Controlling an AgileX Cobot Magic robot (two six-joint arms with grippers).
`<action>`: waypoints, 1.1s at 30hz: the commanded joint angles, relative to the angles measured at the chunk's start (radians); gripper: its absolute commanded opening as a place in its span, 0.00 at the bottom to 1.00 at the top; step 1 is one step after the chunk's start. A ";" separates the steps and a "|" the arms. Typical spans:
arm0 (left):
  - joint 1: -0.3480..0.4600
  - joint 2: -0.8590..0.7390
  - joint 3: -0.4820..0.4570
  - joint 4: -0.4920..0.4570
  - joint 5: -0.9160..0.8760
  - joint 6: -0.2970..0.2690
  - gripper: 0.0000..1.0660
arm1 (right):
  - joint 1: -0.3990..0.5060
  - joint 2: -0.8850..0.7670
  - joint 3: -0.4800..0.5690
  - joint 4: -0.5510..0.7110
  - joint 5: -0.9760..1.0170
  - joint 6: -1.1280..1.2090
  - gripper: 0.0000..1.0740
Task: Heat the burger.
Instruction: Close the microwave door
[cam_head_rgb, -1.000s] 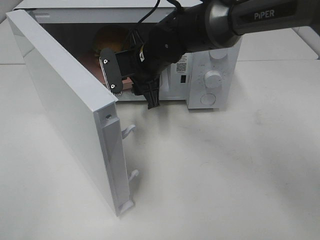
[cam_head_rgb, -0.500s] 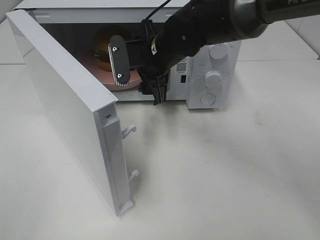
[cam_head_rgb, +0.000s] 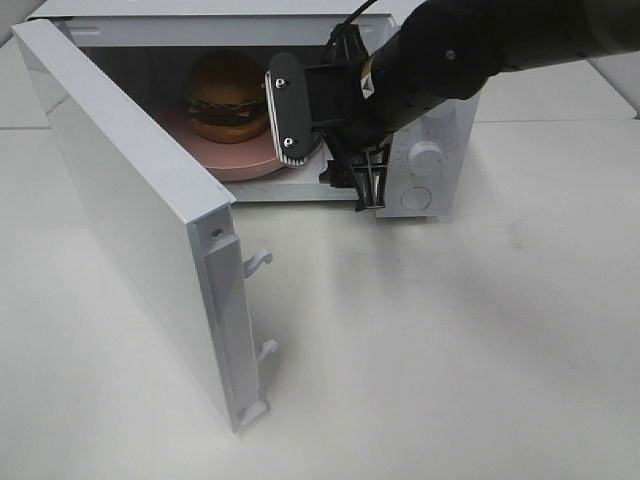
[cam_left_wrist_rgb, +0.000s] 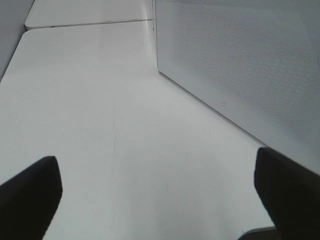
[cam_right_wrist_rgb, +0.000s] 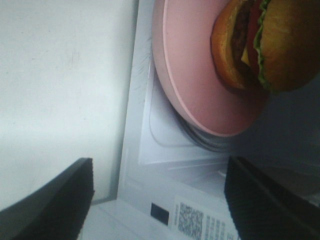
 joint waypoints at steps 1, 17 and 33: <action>-0.006 -0.011 0.000 -0.004 -0.009 -0.009 0.92 | -0.007 -0.086 0.075 -0.003 0.004 0.008 0.69; -0.006 -0.011 0.000 -0.004 -0.009 -0.009 0.92 | -0.007 -0.376 0.329 -0.003 0.138 0.195 0.69; -0.006 -0.011 0.000 -0.004 -0.009 -0.009 0.92 | -0.007 -0.669 0.475 0.004 0.465 0.873 0.69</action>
